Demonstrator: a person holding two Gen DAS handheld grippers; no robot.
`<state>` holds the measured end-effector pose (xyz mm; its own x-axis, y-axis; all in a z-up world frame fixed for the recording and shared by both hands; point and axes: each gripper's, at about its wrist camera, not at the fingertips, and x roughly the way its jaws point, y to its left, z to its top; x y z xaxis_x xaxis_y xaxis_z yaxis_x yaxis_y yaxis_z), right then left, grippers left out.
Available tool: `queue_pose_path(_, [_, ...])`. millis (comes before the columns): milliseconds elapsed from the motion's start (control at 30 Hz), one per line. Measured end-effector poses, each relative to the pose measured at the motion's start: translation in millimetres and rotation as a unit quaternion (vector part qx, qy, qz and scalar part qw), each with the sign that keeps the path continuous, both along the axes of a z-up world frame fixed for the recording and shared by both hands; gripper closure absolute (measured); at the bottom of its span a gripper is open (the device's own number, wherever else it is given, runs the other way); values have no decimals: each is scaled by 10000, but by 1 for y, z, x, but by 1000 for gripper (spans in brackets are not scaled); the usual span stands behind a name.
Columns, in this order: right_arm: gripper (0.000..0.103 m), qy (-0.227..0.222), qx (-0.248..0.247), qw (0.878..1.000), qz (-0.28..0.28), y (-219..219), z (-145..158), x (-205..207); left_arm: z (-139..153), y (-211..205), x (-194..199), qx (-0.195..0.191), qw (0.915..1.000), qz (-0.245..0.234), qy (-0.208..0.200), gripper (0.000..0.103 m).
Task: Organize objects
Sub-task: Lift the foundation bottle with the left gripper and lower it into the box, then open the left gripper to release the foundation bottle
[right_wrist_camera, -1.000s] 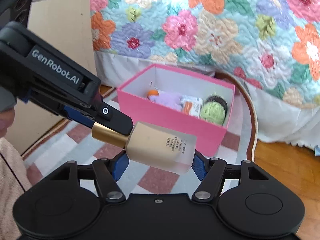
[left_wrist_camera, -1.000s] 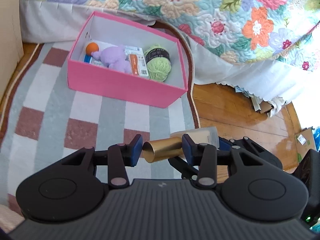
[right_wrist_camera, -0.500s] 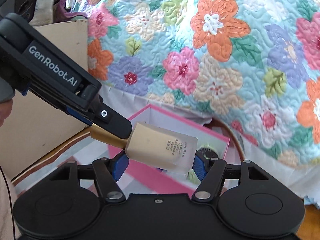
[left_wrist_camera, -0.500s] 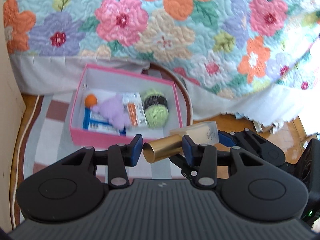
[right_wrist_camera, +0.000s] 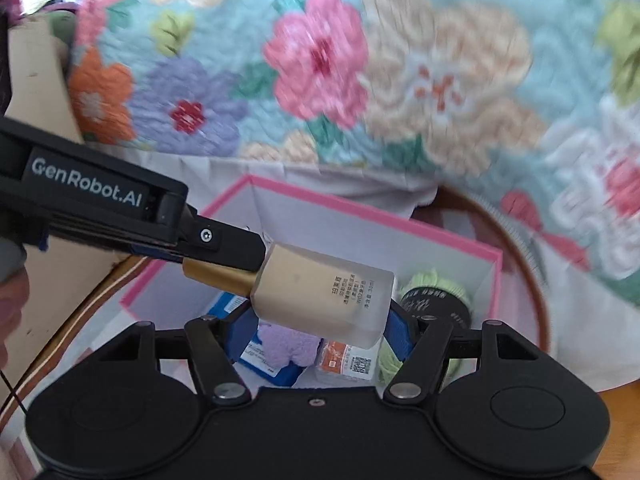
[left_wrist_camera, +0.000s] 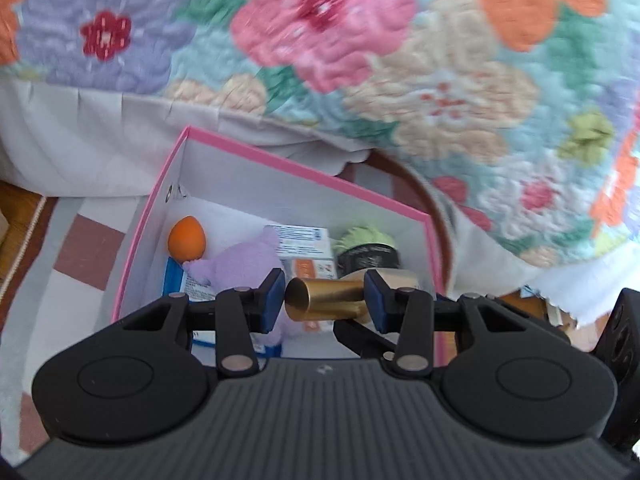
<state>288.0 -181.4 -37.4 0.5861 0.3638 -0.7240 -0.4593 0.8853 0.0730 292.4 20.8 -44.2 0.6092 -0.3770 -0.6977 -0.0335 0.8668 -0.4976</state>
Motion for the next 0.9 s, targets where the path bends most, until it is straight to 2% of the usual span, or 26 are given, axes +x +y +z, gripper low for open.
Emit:
queue_pose_path(233, [32, 541, -199, 9983, -44, 12, -41, 33, -50, 9, 32, -190, 9989, 101, 416, 62])
queue_pose_path(500, [32, 896, -506, 9944, -235, 14, -61, 51, -80, 6, 47, -386, 9970, 208, 641, 62])
queue_pose_path(600, [32, 1041, -617, 9921, -343, 10, -70, 53, -85, 4, 46, -446, 9963, 238, 693, 62])
queue_pose_path(700, [32, 1005, -489, 9932, -333, 7, -72, 53, -84, 1, 45, -299, 9972, 236, 639, 62])
queue_pose_path(800, [32, 1062, -329, 9930, -391, 3, -72, 56, -80, 4, 43, -391, 9972, 216, 601, 62])
queue_pose_path(900, [26, 1161, -171, 9920, -468, 4, -70, 61, -75, 5, 40, -215, 9979, 248, 564, 62])
